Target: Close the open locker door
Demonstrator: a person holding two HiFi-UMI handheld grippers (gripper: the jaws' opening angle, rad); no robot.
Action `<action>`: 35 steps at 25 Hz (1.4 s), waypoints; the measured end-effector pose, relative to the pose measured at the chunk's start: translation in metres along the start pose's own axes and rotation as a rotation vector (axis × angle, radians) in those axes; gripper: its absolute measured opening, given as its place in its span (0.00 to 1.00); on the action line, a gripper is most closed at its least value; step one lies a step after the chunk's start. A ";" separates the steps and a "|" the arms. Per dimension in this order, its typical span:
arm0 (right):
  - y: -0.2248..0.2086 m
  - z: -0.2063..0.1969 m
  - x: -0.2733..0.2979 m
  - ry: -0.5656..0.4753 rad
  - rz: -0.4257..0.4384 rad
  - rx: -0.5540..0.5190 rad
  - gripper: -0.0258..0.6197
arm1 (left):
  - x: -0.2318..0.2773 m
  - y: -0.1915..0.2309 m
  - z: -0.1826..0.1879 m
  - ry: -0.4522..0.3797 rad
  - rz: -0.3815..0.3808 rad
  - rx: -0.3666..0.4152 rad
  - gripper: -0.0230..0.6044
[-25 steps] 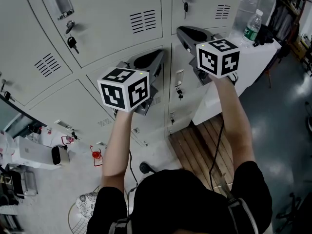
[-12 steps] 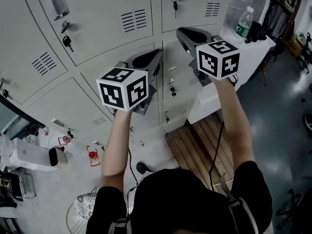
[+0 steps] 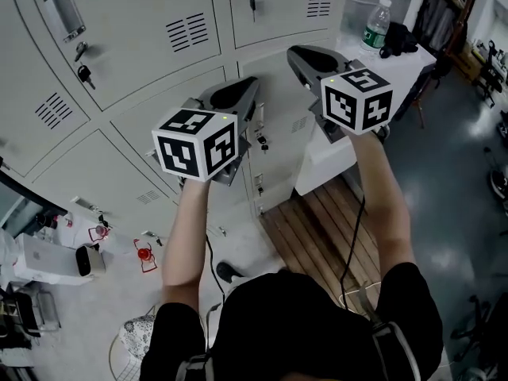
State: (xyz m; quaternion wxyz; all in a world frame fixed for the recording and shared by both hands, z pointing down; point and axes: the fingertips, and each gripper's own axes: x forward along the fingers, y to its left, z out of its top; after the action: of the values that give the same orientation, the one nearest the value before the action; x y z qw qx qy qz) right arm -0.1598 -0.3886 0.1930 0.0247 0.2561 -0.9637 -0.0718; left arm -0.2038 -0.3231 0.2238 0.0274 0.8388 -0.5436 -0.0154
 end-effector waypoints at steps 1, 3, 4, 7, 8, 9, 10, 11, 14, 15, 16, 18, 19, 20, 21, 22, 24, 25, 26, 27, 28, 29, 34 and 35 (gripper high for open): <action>-0.003 -0.001 -0.005 0.000 -0.005 0.001 0.08 | 0.003 -0.003 0.000 -0.001 -0.005 -0.002 0.06; -0.008 -0.002 -0.015 0.000 -0.015 0.002 0.08 | 0.008 -0.009 -0.001 -0.003 -0.016 -0.005 0.06; -0.011 -0.003 -0.020 0.001 -0.021 0.003 0.08 | 0.011 -0.012 -0.001 -0.003 -0.020 -0.006 0.06; -0.020 -0.007 -0.035 0.003 -0.043 0.007 0.08 | 0.020 -0.023 -0.003 0.000 -0.024 0.012 0.06; -0.024 -0.009 -0.040 0.004 -0.051 0.010 0.08 | 0.023 -0.027 -0.005 0.004 -0.026 0.021 0.06; -0.027 -0.010 -0.045 0.005 -0.059 0.014 0.08 | 0.026 -0.032 -0.006 0.008 -0.031 0.029 0.06; -0.030 -0.012 -0.050 0.005 -0.066 0.018 0.08 | 0.028 -0.037 -0.008 0.011 -0.038 0.034 0.06; -0.033 -0.014 -0.055 0.006 -0.072 0.022 0.08 | 0.031 -0.042 -0.009 0.013 -0.044 0.036 0.07; -0.037 -0.020 -0.069 0.008 -0.085 0.033 0.08 | 0.035 -0.053 -0.011 0.013 -0.057 0.040 0.06; -0.038 -0.022 -0.074 0.008 -0.088 0.036 0.08 | 0.036 -0.056 -0.012 0.012 -0.059 0.042 0.06; -0.039 -0.024 -0.078 0.009 -0.091 0.038 0.08 | 0.037 -0.059 -0.012 0.012 -0.062 0.043 0.06; -0.040 -0.028 -0.086 0.011 -0.094 0.043 0.08 | 0.038 -0.064 -0.015 0.013 -0.064 0.046 0.06; -0.040 -0.030 -0.090 0.013 -0.094 0.045 0.07 | 0.039 -0.066 -0.016 0.014 -0.064 0.046 0.06; -0.040 -0.032 -0.094 0.015 -0.095 0.047 0.06 | 0.039 -0.068 -0.018 0.014 -0.064 0.046 0.06; -0.041 -0.033 -0.098 0.016 -0.096 0.049 0.06 | 0.040 -0.070 -0.019 0.014 -0.064 0.045 0.06; -0.041 -0.034 -0.101 0.016 -0.097 0.051 0.05 | 0.041 -0.072 -0.021 0.015 -0.064 0.044 0.06; -0.043 -0.036 -0.110 0.017 -0.103 0.051 0.05 | 0.043 -0.077 -0.024 0.017 -0.068 0.042 0.06; -0.043 -0.037 -0.114 0.017 -0.107 0.049 0.05 | 0.045 -0.080 -0.025 0.018 -0.071 0.042 0.06; -0.044 -0.037 -0.118 0.017 -0.111 0.046 0.05 | 0.046 -0.084 -0.026 0.018 -0.075 0.042 0.06; -0.044 -0.038 -0.122 0.017 -0.114 0.044 0.05 | 0.047 -0.087 -0.027 0.018 -0.078 0.042 0.06; -0.045 -0.038 -0.125 0.017 -0.117 0.042 0.05 | 0.047 -0.090 -0.028 0.019 -0.082 0.043 0.06; -0.045 -0.039 -0.128 0.018 -0.119 0.040 0.05 | 0.048 -0.092 -0.029 0.019 -0.085 0.045 0.06; -0.045 -0.043 -0.144 0.022 -0.125 0.042 0.05 | 0.050 -0.102 -0.031 0.016 -0.094 0.052 0.06; -0.045 -0.044 -0.147 0.022 -0.128 0.043 0.05 | 0.050 -0.103 -0.031 0.014 -0.095 0.051 0.06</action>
State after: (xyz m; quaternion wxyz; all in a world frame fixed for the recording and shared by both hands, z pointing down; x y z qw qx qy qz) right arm -0.0066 -0.3600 0.2283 0.0251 0.3186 -0.9463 -0.0496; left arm -0.0873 -0.3261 0.2488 0.0089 0.8642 -0.5030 0.0031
